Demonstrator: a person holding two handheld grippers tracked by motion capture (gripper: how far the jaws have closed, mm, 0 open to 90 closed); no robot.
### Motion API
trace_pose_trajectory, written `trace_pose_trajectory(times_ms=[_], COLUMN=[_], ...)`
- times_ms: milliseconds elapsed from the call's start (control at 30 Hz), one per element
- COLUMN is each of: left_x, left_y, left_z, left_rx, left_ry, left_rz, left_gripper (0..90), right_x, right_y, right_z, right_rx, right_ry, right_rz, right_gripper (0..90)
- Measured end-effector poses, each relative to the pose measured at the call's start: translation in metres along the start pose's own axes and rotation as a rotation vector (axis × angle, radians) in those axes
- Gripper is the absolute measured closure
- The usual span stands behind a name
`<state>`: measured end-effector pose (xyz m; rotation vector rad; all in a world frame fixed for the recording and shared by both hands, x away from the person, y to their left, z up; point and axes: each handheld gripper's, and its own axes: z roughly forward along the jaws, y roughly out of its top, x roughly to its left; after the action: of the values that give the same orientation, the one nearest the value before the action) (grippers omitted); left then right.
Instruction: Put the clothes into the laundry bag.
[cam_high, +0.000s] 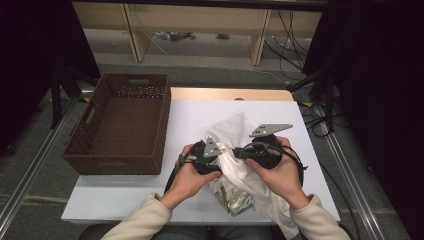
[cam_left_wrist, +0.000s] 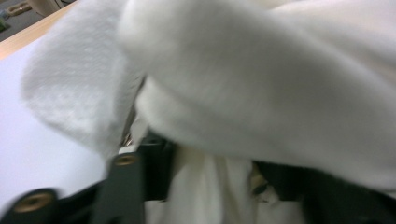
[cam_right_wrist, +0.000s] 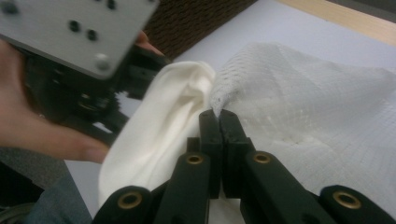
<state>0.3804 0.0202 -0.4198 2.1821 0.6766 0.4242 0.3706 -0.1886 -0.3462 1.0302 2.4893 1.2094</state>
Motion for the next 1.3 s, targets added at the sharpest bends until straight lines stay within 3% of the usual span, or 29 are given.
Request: trace_pose_trajectory(times_ms=[67, 167, 233, 267, 400, 500, 533, 600, 700, 767, 800, 867, 933, 1000, 1033, 1167, 1300], left_x=[0.003, 0.004, 0.006, 0.007, 0.013, 0.013, 0.011, 0.005, -0.002, -0.003, -0.001, 0.003, 0.005, 0.007, 0.007, -0.001, -0.015], left_y=[-0.004, -0.012, -0.017, -0.021, -0.033, -0.028, -0.021, -0.01, 0.002, 0.005, 0.005, 0.004, 0.003, 0.005, 0.006, 0.012, 0.018], left_z=[-0.01, -0.026, -0.033, -0.035, -0.031, -0.037, -0.044, -0.056, -0.064, -0.058, -0.051, -0.04, -0.035, -0.034, -0.032, -0.024, -0.016], left_rx=[0.029, 0.042, 0.056, 0.056, 0.104, 0.072, 0.053, -0.006, -0.064, -0.053, -0.048, -0.032, -0.023, -0.027, -0.049, -0.096, -0.112], left_ry=[-0.007, -0.036, -0.056, -0.065, -0.075, -0.093, -0.093, -0.114, -0.111, -0.104, -0.101, -0.098, -0.105, -0.11, -0.109, -0.125, -0.159], left_rz=[0.009, 0.003, 0.004, -0.008, -0.028, -0.038, -0.021, -0.02, 0.003, 0.002, -0.016, -0.028, -0.053, -0.04, -0.042, 0.013, 0.029], left_gripper=[35.3, 30.1, 28.0, 26.9, 27.4, 28.7, 28.7, 28.3, 30.1, 30.8, 30.9, 29.7, 28.6, 28.6, 32.6, 59.7, 78.3], right_x=[0.0, -0.001, -0.003, 0.0, -0.002, -0.003, -0.001, -0.004, -0.002, -0.002, -0.003, 0.0, -0.001, -0.003, -0.003, -0.002, -0.003], right_y=[-0.001, -0.001, 0.0, 0.0, 0.0, 0.0, -0.001, 0.0, -0.001, -0.001, 0.0, 0.0, -0.001, -0.001, -0.001, -0.001, -0.001], right_z=[-0.002, -0.001, 0.0, 0.0, 0.001, 0.0, 0.001, 0.0, 0.003, 0.001, 0.002, 0.0, 0.001, 0.002, 0.002, 0.003, 0.002], right_rx=[-0.004, -0.001, -0.001, 0.008, -0.01, -0.004, -0.022, -0.004, -0.016, 0.009, 0.0, 0.014, 0.005, 0.0, -0.002, 0.019, 0.005], right_ry=[-0.016, -0.024, -0.027, -0.027, -0.03, -0.038, -0.044, -0.031, -0.038, -0.03, -0.032, -0.039, -0.038, -0.035, -0.04, -0.034, -0.037], right_rz=[0.016, 0.019, -0.009, 0.018, -0.019, -0.011, 0.015, -0.006, 0.028, 0.017, -0.012, 0.02, 0.006, -0.012, -0.007, 0.026, 0.002], right_gripper=[90.0, 90.0, 90.0, 90.0, 90.0, 90.0, 90.0, 90.0, 90.0, 90.0, 90.0, 90.0, 90.0, 90.0, 90.0, 90.0, 90.0])
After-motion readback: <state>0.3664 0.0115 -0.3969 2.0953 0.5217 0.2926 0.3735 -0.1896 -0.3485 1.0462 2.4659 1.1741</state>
